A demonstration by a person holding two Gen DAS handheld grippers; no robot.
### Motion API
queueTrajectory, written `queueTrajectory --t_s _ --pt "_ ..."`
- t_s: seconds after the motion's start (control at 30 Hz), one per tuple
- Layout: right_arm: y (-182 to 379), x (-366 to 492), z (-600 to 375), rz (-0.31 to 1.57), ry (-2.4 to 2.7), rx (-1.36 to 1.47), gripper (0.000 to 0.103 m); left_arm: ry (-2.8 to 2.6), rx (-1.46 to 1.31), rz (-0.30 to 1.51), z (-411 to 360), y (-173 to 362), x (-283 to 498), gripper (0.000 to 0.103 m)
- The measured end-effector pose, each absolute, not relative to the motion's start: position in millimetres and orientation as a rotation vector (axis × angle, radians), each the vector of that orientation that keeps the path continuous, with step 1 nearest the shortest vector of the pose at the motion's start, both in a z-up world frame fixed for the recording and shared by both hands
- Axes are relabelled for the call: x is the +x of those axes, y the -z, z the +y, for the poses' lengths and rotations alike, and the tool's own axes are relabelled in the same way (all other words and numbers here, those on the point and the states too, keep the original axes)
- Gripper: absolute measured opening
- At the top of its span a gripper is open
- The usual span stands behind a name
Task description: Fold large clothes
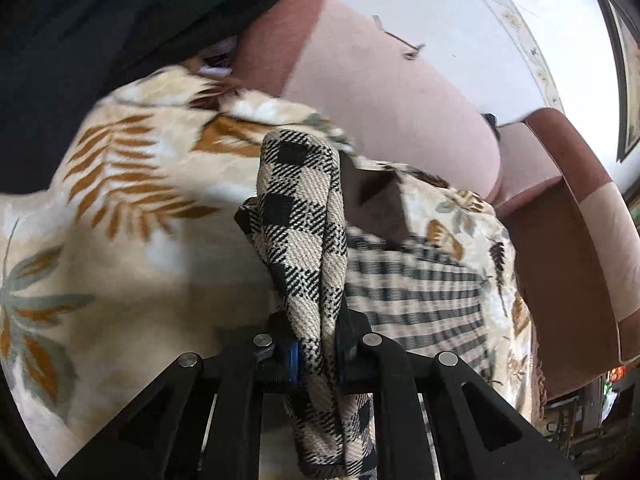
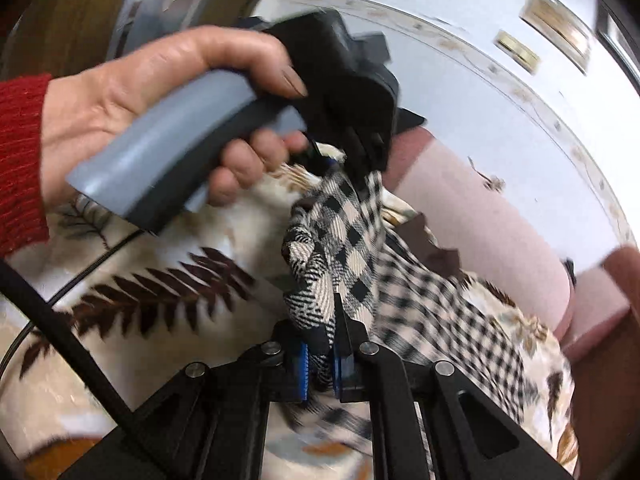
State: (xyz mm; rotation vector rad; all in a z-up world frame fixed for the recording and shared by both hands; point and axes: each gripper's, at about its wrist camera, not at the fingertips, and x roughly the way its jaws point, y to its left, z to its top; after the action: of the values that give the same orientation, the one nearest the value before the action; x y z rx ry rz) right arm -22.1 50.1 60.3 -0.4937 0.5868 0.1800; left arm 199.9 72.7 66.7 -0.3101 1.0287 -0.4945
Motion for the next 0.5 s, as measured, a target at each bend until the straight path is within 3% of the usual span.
queueTrajectory --t_s 0.3,0.5 --pt "-91.1 -28.7 -60.3 0.626 -0.100 -0.267 0.008 0.549 -0.104 1.031 -77.3 -100.6 177.9 0.012" --pt "-97.9 -48.2 -132.4 0.650 -0.014 -0.105 0.008 0.583 0.020 1.092 -184.3 -93.3 171.4 0.012"
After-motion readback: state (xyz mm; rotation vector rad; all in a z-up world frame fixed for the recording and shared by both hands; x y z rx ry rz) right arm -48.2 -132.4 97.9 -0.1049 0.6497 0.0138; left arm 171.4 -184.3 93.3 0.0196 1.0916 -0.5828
